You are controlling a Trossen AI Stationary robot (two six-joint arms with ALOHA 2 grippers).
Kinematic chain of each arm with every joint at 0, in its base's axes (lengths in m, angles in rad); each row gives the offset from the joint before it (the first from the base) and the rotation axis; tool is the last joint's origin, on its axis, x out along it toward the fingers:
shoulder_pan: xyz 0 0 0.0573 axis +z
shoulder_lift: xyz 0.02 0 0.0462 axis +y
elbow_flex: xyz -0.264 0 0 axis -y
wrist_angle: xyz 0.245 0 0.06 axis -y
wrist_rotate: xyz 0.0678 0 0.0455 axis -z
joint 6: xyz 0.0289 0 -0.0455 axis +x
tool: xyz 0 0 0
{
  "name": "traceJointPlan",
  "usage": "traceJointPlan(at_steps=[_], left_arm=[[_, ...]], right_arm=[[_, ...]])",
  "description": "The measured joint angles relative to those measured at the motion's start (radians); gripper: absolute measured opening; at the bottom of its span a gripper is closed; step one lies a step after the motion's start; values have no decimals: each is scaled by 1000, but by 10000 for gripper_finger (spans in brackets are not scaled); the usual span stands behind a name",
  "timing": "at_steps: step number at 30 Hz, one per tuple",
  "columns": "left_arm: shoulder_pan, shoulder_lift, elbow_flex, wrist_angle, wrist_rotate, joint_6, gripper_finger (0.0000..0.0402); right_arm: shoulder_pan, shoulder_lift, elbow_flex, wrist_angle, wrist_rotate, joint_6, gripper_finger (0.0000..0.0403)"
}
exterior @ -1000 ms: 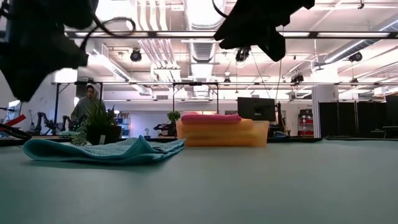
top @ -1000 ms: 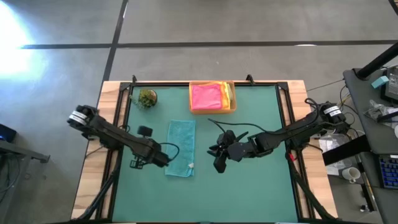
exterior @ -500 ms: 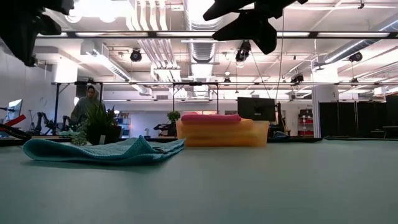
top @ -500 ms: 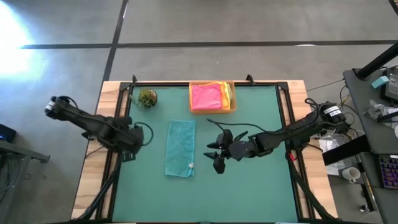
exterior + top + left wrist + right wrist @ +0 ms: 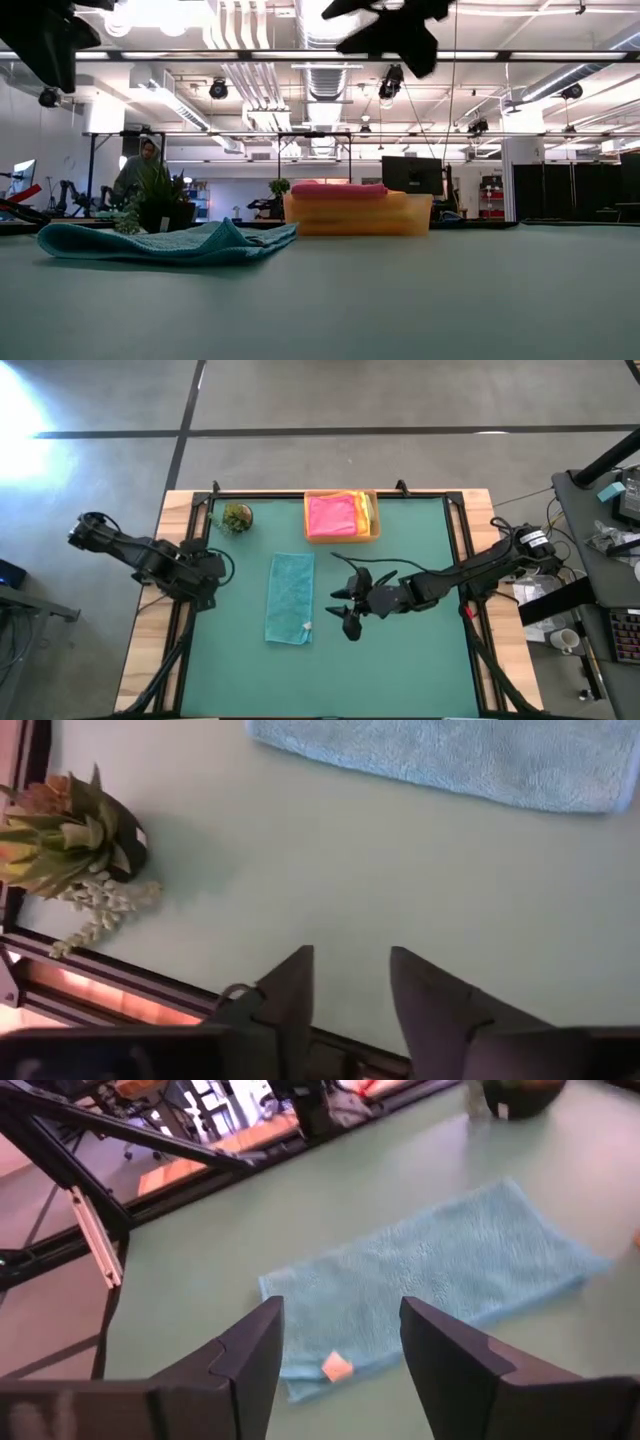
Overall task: Fold microfiber towels
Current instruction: Fold the green towel
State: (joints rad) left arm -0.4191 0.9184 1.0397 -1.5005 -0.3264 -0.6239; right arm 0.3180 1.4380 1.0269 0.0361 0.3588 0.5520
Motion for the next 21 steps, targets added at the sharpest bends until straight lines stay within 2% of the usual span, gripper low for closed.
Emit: traceJointPlan(at_steps=[5,10,16,21], left_arm=[[-2,66,0,128,25,3,152],[-26,178,-1,325,88,136,157],[-111,329,-20,476,55,212,157],[-195,433,-38,574,7,179,157]], right_arm=[[0,38,113,-54,0,-155,192],[0,131,257,-245,-1,-320,192],[3,277,380,-389,-128,-421,192],[5,393,440,-410,-158,-466,192]])
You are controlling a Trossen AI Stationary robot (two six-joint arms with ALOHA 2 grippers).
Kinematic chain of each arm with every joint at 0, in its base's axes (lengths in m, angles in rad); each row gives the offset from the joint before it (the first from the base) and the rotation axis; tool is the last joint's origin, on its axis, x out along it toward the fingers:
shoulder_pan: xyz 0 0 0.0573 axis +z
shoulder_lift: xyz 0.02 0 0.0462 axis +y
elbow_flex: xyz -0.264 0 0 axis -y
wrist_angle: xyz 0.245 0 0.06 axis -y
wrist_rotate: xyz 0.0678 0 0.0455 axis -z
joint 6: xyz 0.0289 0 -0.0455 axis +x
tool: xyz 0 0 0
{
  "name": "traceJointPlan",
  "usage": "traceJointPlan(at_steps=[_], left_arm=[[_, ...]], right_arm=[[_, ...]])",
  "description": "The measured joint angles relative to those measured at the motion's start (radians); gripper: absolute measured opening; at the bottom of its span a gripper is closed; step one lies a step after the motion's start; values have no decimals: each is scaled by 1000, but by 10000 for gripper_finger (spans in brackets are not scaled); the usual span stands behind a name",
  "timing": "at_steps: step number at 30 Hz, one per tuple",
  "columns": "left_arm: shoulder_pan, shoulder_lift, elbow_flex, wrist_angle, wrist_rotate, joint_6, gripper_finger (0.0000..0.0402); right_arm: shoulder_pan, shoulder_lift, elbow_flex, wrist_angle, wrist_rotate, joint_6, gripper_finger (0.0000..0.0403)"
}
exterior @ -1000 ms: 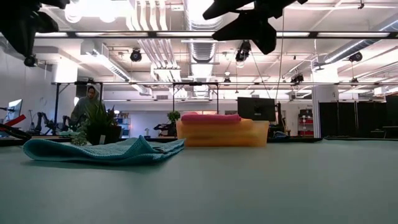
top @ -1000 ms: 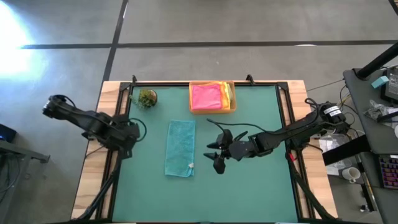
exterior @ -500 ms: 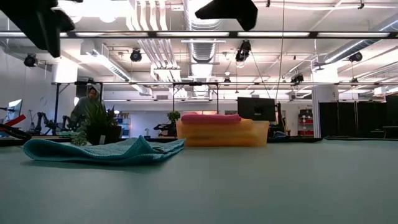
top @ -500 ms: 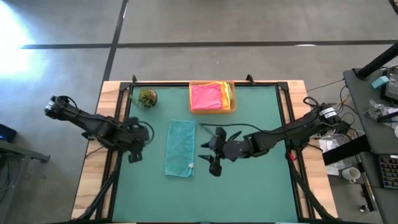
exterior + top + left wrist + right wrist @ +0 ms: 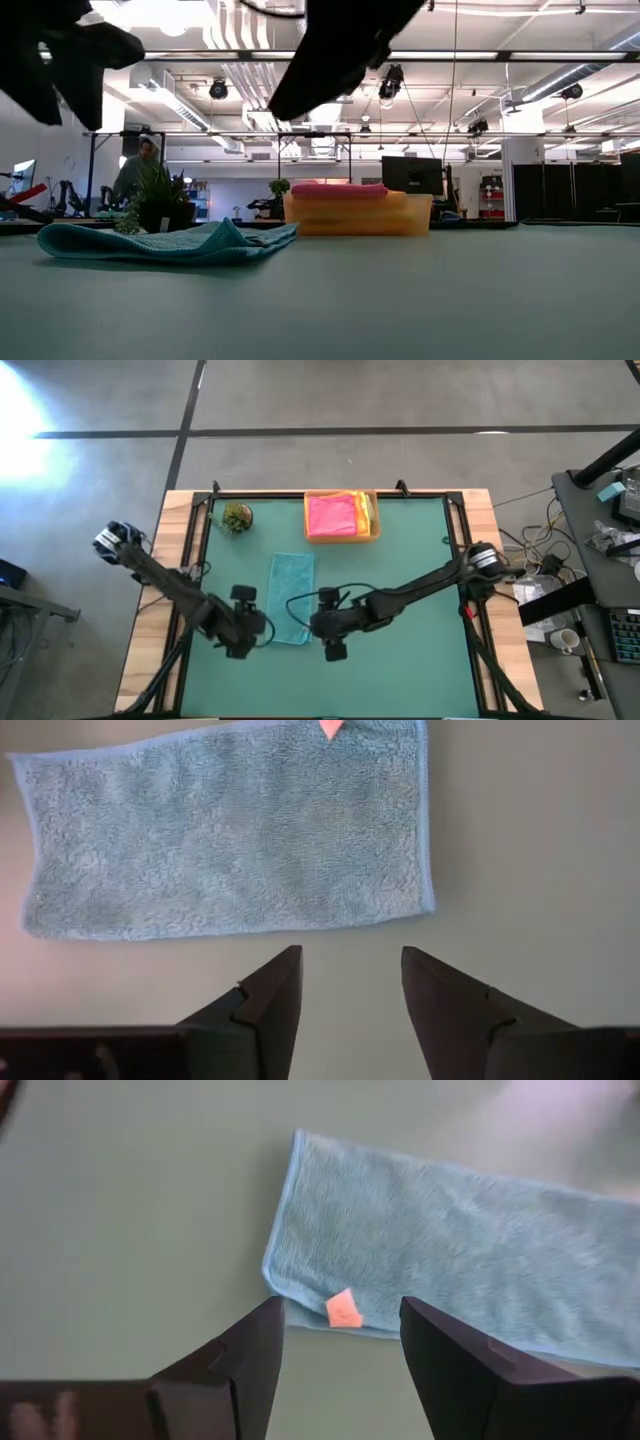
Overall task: Fold microfiber towels
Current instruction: Fold the green towel
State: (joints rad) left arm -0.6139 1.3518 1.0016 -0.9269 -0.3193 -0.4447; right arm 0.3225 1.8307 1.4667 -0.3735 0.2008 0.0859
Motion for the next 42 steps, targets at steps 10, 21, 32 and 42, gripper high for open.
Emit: traceJointPlan(at_steps=[10,21,32,42], left_arm=[[-75,141,-58,228,-65,-80,157],[-75,159,-173,410,-54,-98,157],[-73,168,-259,562,-51,-91,157],[-61,204,-295,609,-52,-90,157]], right_arm=[[0,170,81,-4,-79,-60,192],[-7,272,152,-4,-134,-127,192],[-31,312,152,27,-131,-117,192],[-47,327,152,29,-139,-57,148]])
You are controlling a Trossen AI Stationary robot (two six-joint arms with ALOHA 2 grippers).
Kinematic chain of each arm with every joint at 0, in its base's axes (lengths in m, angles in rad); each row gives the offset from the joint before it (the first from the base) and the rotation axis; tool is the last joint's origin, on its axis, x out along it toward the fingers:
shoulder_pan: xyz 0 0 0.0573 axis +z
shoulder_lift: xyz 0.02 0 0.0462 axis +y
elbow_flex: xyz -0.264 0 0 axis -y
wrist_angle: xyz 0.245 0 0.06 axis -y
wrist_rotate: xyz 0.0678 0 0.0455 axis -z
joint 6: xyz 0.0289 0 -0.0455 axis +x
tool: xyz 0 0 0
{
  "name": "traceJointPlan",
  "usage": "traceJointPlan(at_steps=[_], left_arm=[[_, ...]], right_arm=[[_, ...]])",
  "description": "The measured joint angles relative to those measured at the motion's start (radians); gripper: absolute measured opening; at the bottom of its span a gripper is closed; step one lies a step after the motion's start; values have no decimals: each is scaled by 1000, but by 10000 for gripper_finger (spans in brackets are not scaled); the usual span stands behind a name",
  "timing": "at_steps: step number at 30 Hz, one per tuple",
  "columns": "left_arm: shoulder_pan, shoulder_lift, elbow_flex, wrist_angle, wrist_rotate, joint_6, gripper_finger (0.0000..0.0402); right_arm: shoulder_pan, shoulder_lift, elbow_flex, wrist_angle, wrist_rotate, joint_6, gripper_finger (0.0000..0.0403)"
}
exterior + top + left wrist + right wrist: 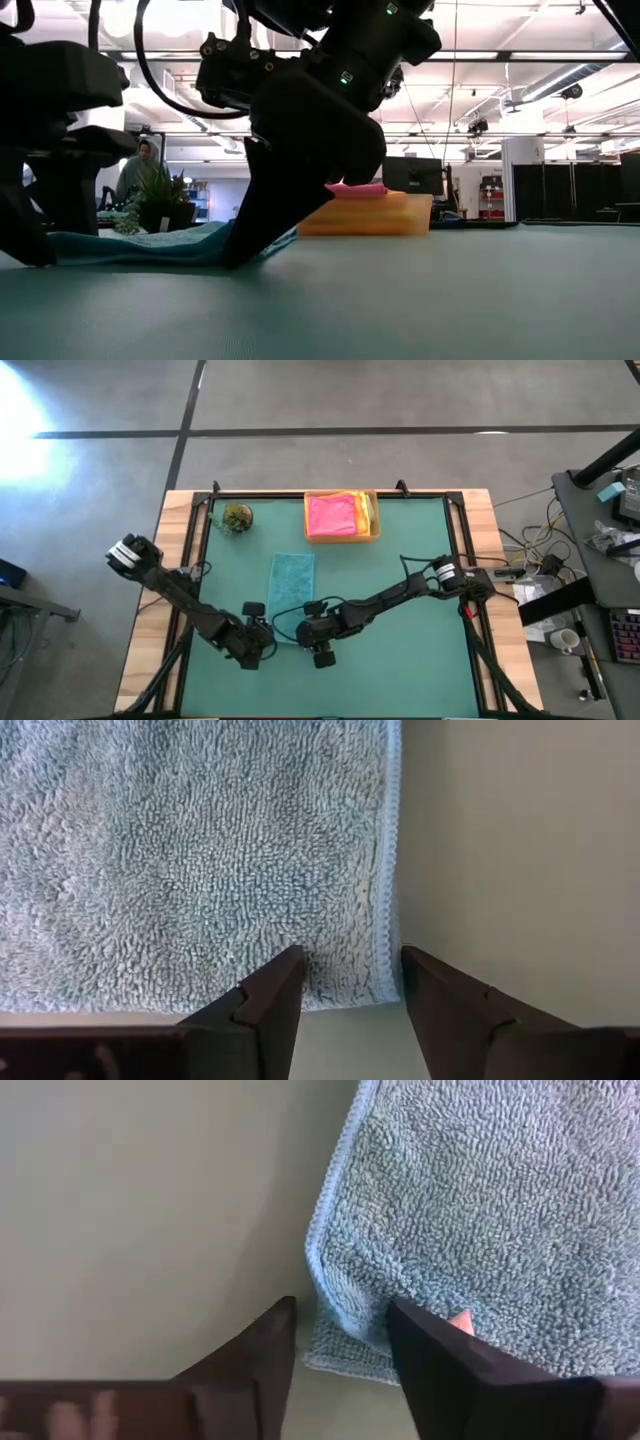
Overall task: Fold microfiber towels
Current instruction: Fold the green towel
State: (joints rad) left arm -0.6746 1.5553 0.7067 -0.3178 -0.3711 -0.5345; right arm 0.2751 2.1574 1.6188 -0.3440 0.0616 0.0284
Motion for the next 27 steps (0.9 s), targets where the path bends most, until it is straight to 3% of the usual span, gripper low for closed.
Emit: traceJointPlan(at_steps=[8,15,20,27], left_arm=[[9,56,8,2,-4,-3,152],[12,36,11,5,8,-8,77],[14,15,12,-10,-4,-8,9],[16,-3,44,-8,111,-1,10]], right_arm=[[-11,2,0,3,11,43,63],[-12,2,-1,1,8,59,17],[-13,-4,-2,-2,-10,88,10],[-13,-42,-5,-30,-9,161,9]])
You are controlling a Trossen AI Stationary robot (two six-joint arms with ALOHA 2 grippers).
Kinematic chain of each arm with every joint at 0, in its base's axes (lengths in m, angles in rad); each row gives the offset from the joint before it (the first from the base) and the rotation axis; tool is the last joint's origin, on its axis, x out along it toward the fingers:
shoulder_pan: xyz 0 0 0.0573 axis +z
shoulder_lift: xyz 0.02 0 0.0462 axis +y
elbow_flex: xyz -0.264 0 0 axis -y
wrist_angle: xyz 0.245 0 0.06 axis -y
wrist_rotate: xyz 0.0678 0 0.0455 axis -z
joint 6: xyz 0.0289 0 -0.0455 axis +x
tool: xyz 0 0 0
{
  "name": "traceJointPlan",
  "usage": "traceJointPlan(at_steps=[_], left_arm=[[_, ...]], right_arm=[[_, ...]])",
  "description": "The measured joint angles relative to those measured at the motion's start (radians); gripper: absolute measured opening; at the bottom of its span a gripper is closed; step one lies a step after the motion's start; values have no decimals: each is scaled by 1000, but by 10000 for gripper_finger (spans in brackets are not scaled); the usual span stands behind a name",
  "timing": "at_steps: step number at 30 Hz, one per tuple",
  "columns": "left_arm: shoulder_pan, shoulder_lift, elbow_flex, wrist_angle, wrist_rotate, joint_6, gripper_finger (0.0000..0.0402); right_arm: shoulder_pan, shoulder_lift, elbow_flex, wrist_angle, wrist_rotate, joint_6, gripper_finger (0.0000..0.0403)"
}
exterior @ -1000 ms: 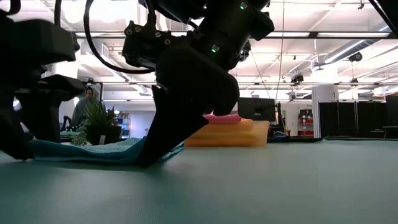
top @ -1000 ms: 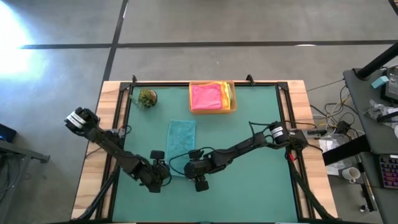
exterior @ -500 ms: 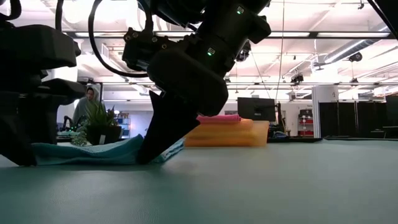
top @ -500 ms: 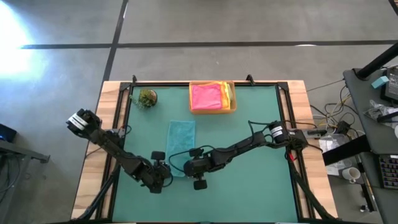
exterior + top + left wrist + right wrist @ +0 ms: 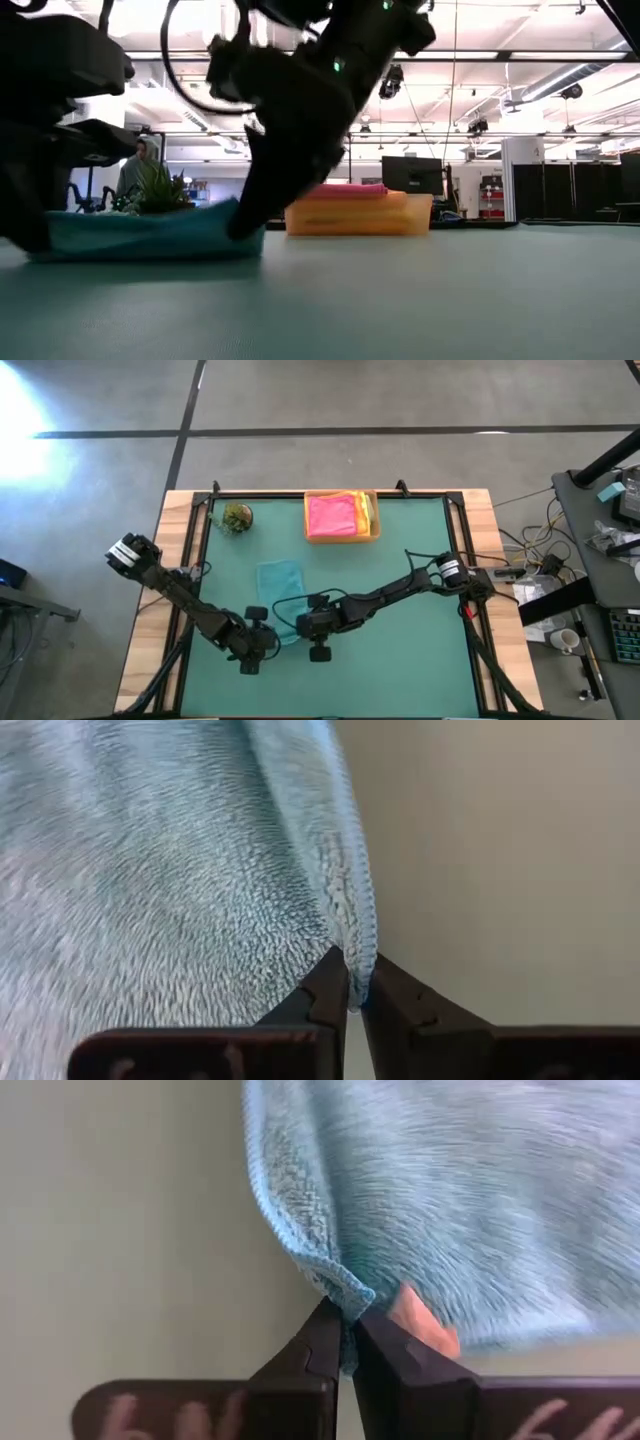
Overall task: Fold microfiber towels
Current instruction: Fold the green towel
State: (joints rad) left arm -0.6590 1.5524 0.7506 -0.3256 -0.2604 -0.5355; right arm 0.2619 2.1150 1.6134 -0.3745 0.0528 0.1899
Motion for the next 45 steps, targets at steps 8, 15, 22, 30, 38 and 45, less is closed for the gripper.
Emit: traceJointPlan(at_steps=[8,15,22,30,38,45], left_arm=[[0,-26,52,-84,100,-9,10],[-1,-76,160,-193,155,-12,11],[4,-82,239,-386,161,-10,11],[81,-91,235,-641,0,-10,11],[246,-96,174,-662,-47,-7,11],[387,-96,141,-657,-71,71,11]], right_arm=[[26,-50,1,5,-8,106,9],[72,-65,1,7,-8,210,9],[70,-66,3,20,61,274,9],[-27,-71,3,17,118,336,9],[-118,-71,3,13,132,336,9],[-182,-70,3,17,145,331,9]])
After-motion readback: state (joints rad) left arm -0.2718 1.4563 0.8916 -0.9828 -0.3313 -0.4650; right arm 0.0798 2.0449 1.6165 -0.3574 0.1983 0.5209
